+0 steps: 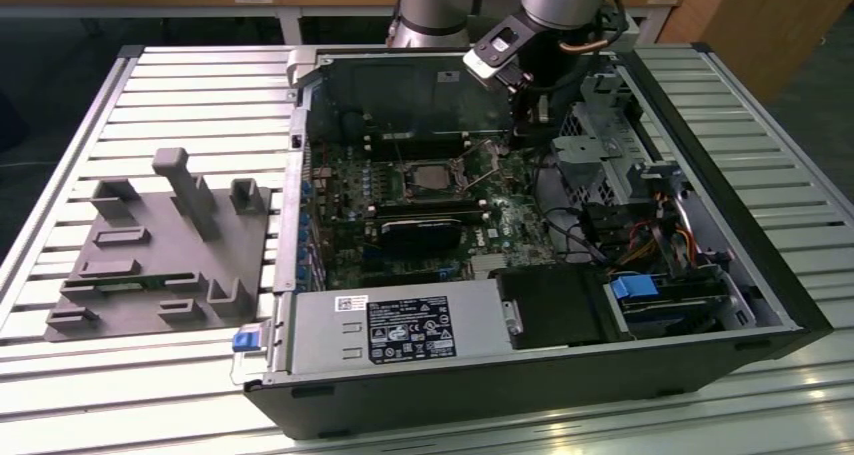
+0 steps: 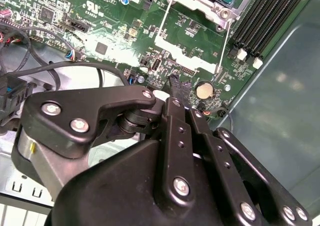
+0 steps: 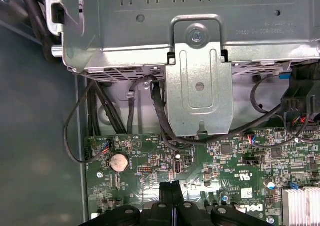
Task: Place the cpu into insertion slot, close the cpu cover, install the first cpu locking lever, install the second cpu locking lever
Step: 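Close the cpu cover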
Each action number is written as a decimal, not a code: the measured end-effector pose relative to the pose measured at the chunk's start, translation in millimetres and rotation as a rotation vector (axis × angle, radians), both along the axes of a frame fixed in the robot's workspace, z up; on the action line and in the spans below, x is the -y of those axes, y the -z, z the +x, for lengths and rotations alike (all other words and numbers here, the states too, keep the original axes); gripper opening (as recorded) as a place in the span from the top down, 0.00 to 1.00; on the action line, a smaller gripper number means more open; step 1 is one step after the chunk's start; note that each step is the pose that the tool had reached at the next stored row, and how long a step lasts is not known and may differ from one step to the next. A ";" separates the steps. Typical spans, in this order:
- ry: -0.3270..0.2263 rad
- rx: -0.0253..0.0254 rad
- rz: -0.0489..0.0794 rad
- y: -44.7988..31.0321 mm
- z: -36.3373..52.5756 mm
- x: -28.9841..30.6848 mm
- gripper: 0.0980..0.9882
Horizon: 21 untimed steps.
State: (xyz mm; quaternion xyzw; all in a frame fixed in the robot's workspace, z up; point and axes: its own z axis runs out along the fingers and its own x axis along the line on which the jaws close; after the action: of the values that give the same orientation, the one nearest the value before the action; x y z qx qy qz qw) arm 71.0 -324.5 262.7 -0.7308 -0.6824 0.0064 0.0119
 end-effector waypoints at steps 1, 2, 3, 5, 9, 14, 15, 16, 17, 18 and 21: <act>0.000 0.0000 0.000 0.2 0.0 0.0 0.99; 0.000 0.0001 0.000 0.3 0.0 0.0 0.99; 0.000 0.0000 0.000 0.5 0.0 0.0 0.99; 0.000 0.0001 0.000 1.0 0.0 0.0 0.99; 0.000 0.0000 0.001 2.1 0.0 0.0 0.99; 0.000 0.0067 0.007 4.2 -0.1 0.0 0.99; 0.000 0.0079 0.007 4.6 -0.3 0.0 0.99; 0.000 0.0085 0.007 4.9 -0.4 0.0 0.99; 0.000 0.0089 0.007 5.3 -0.5 0.0 0.99; 0.000 0.0092 0.007 5.9 -0.6 0.0 0.99; 0.000 0.0116 0.007 13.8 -1.4 0.0 0.99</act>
State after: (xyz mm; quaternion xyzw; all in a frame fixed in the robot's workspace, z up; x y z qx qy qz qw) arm 69.6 -324.5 248.9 -0.7307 -0.6826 -0.0004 0.0107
